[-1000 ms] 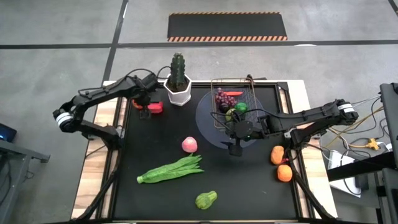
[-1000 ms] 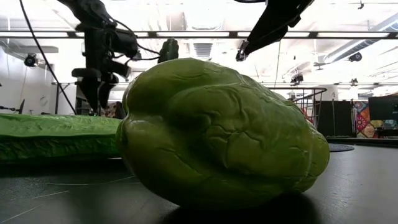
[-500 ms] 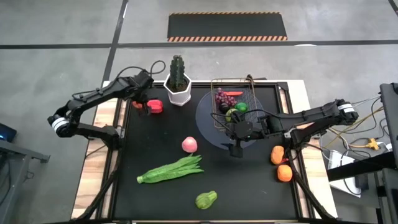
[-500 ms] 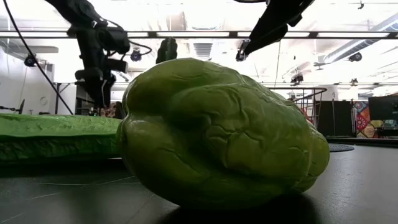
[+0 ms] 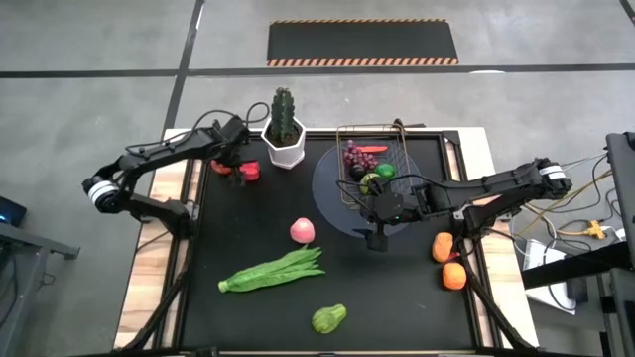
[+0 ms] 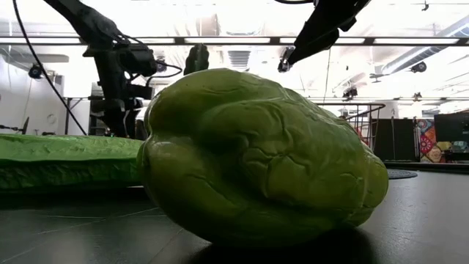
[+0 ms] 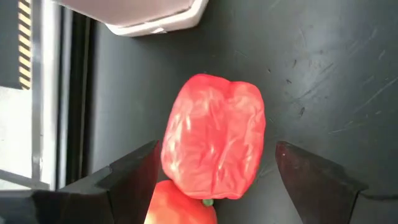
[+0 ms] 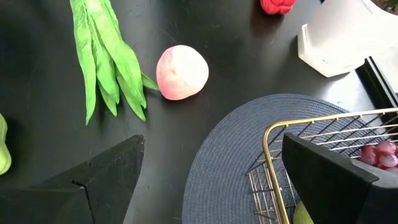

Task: Build produce basket
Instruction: Put the red bell pepper into the gold wire basket

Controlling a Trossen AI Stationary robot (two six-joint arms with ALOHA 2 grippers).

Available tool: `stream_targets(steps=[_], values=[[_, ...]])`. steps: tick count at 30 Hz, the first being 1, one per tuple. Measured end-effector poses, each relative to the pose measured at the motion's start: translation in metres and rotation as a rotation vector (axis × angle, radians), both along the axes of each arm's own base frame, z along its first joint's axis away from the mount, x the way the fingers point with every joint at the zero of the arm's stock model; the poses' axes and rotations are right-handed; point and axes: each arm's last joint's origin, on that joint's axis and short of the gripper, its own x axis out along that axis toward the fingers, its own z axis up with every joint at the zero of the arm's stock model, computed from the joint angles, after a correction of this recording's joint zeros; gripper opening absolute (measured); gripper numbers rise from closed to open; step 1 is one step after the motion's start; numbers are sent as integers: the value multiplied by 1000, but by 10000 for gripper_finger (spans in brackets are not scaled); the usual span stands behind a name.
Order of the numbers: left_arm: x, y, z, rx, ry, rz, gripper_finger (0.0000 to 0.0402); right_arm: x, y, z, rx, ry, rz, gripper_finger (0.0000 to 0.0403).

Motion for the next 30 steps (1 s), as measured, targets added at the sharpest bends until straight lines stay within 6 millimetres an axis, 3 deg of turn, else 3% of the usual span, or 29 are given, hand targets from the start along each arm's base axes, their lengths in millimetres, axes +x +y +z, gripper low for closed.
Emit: stream_targets(steps=[19,30], values=[[10,11,-22,-40,46,0,297,-1,0,-1,0,8,1,364],[7,9,-22,-23,76,15,242,-1,0,-1,-6,9,6,364]])
